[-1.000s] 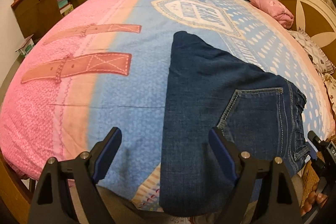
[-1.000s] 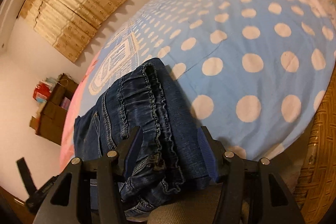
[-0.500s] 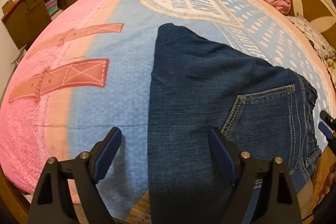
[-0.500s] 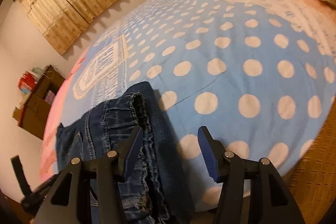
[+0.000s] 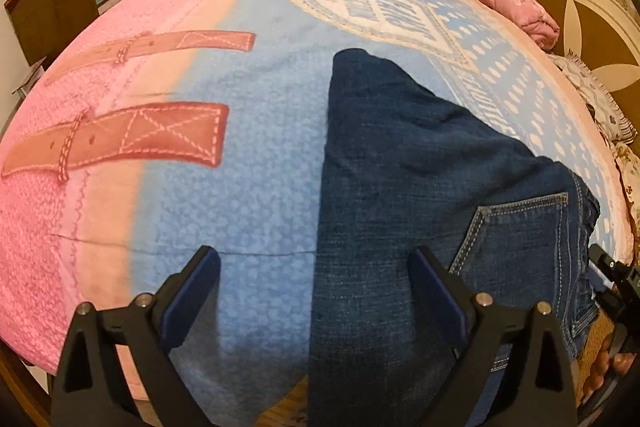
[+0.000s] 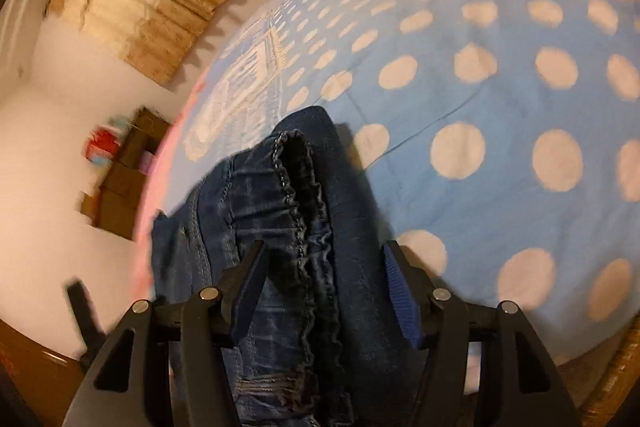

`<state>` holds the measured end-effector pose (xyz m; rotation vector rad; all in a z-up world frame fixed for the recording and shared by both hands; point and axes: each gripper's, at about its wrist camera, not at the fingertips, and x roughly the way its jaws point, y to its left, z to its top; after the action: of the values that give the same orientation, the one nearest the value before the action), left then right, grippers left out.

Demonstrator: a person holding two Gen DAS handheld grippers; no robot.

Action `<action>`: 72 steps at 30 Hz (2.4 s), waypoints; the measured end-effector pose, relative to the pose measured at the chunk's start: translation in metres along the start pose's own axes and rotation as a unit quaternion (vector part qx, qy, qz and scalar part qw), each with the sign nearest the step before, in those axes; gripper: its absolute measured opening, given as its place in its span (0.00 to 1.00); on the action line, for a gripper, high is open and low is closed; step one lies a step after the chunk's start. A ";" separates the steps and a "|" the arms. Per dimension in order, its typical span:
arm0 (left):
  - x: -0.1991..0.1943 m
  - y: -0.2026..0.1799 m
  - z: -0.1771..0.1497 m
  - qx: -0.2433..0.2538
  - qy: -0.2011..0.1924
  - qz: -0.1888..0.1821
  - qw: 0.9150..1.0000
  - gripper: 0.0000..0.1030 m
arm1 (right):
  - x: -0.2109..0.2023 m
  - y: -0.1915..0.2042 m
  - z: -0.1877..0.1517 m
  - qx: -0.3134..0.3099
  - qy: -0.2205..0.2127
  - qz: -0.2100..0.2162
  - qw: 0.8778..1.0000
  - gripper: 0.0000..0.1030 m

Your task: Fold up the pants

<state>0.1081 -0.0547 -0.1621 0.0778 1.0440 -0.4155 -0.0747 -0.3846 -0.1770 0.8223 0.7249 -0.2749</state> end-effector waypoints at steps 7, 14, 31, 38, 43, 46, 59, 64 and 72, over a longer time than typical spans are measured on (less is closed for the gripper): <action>-0.040 -0.015 -0.011 0.017 -0.082 -0.021 0.996 0.95 | -0.035 0.054 0.025 -0.060 -0.077 0.039 0.994 0.58; 0.000 -0.030 -0.036 0.019 -0.040 -0.003 0.999 0.95 | 0.077 0.170 0.060 -0.089 0.113 0.220 0.965 0.26; 0.002 -0.038 -0.069 0.043 -0.138 0.018 0.989 1.00 | 0.261 0.286 0.036 -0.263 0.264 0.068 0.925 0.08; -0.004 -0.040 -0.079 0.045 -0.143 0.010 0.989 1.00 | 0.213 0.287 0.066 -0.256 0.174 0.131 0.942 0.08; -0.004 -0.037 -0.080 0.041 -0.148 0.013 0.988 1.00 | 0.157 0.260 0.047 -0.316 0.174 0.130 0.923 0.09; -0.005 -0.040 -0.080 0.042 -0.149 0.016 0.988 1.00 | 0.160 0.240 0.026 -0.340 0.199 0.082 0.915 0.09; -0.006 -0.038 -0.075 0.046 -0.144 0.010 0.988 1.00 | 0.032 0.101 0.045 -0.230 0.039 0.072 0.970 0.04; -0.008 -0.038 -0.070 0.051 -0.117 0.002 0.992 1.00 | 0.029 0.042 0.010 -0.237 0.101 -0.011 0.966 0.00; -0.037 -0.021 -0.045 0.052 -0.119 -0.007 0.992 1.00 | -0.022 -0.039 0.016 -0.024 0.038 0.101 0.994 0.24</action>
<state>0.0475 -0.0512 -0.1510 0.1123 0.7889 -0.4791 -0.1019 -0.4234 -0.1769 0.8572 0.7115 -0.0446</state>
